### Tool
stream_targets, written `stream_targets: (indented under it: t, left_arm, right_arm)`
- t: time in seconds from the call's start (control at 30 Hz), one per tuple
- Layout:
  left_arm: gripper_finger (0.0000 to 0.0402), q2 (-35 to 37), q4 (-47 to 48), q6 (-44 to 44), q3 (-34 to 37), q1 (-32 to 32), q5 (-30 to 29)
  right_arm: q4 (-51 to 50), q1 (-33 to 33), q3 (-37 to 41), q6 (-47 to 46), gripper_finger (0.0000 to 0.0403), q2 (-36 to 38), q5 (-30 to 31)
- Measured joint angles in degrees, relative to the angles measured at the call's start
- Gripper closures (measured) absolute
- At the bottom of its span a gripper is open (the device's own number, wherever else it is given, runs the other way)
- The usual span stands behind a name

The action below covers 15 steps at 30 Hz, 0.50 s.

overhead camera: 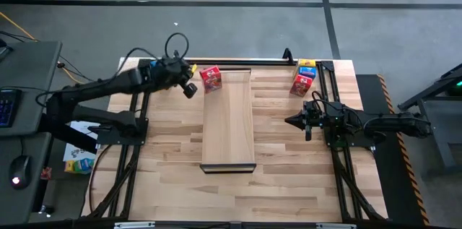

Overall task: Stack cereal on shelf
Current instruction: Put the left red cereal box on the shelf

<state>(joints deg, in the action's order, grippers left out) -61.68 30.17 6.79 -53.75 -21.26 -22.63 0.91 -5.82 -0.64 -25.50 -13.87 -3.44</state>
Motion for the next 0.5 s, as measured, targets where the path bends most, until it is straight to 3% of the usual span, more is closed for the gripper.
stream_targets:
  t: [0.13, 0.23, 0.5]
  left_arm:
    - [0.0401, 0.68, -16.68, -1.34, 10.9, -1.8, 5.19]
    - [0.0401, -0.62, -26.28, -1.83, 15.04, -2.86, 8.14]
    - [0.0401, -1.5, -31.42, -3.93, 16.61, -3.03, 12.42]
  right_arm:
    - [-0.01, -0.01, 0.01, 0.0, 0.0402, 0.01, 0.02]
    - [-0.01, -0.02, 0.02, 0.0, 0.0402, 0.01, 0.0]
    - [-0.01, 0.0, 0.01, 0.0, 0.0402, 0.01, 0.02]
